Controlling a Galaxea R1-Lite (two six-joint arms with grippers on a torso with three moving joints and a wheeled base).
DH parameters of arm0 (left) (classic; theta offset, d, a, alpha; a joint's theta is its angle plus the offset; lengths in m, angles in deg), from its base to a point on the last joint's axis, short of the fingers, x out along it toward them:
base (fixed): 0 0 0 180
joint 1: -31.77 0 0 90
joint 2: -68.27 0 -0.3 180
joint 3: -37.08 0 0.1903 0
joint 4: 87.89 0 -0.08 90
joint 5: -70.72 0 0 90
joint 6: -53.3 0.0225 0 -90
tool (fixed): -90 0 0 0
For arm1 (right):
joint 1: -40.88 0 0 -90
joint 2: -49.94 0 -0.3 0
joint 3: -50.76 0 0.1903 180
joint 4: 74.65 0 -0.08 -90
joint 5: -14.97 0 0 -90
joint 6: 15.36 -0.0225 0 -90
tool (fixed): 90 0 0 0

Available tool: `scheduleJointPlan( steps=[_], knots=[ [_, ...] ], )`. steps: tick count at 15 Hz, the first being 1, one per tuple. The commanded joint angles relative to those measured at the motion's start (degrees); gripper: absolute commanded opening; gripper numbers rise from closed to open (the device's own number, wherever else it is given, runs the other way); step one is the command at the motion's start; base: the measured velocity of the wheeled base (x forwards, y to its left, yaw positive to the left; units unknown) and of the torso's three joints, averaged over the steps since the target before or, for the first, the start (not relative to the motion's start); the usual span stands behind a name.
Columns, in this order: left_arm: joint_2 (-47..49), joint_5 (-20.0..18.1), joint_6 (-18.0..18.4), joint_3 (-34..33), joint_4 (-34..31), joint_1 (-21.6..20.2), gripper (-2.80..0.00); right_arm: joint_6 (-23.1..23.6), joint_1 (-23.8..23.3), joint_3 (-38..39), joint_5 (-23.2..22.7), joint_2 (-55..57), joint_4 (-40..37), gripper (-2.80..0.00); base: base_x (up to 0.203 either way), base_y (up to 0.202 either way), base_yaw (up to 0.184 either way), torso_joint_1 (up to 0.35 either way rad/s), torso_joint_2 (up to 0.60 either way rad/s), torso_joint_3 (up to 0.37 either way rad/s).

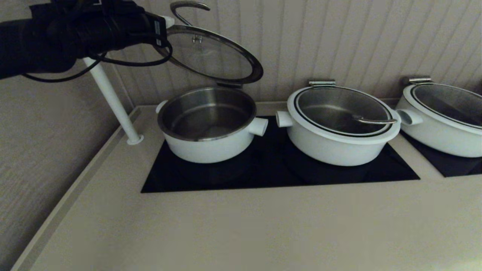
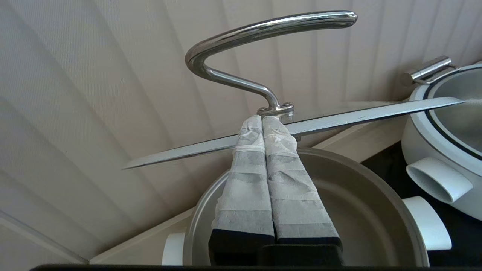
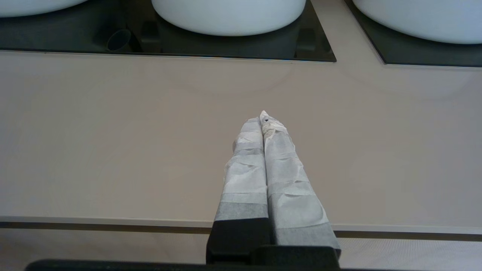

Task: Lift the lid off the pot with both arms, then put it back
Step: Close the pot lid

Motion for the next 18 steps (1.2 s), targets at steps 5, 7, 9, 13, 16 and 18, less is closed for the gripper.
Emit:
scheduleJointPlan(
  steps=[5, 7, 9, 13, 16, 18],
  knots=[
    [-1.3, -0.1, 1.5, -3.0, 0.1, 0.0, -2.8, 0.1, 0.0, 0.0, 0.0, 0.0, 0.0, -2.8, 0.0, 0.0, 0.0, 0.0, 0.0, 0.0],
    [-1.7, -0.1, 1.5, -3.5, 0.0, 0.0, -2.8, 0.0, 0.0, 0.0, 0.0, 0.0, 0.0, -2.8, 0.0, 0.0, 0.0, 0.0, 0.0, 0.0],
    [-1.7, -0.1, 1.5, -3.6, 0.0, 0.0, -2.8, 0.0, 0.0, 0.0, 0.0, 0.0, 0.0, -2.8, 0.0, 0.0, 0.0, 0.0, 0.0, 0.0],
    [-3.0, -0.1, 1.5, -6.0, 0.0, 0.0, -2.8, 0.1, 0.0, 0.0, 0.0, 0.0, 0.0, -2.8, 0.0, 0.0, 0.0, 0.0, 0.0, 0.0],
    [-4.1, -0.1, 1.5, -8.0, 0.1, 0.1, -2.8, 0.0, 0.0, 0.0, 0.0, 0.0, 0.0, -2.8, 0.0, 0.0, 0.0, 0.0, 0.0, 0.0],
    [-4.8, -0.1, 1.6, -9.2, 0.1, 0.1, -2.8, 0.1, 0.0, 0.0, 0.0, 0.0, 0.0, -2.8, 0.0, 0.0, 0.0, 0.0, 0.0, 0.0]
  ],
)
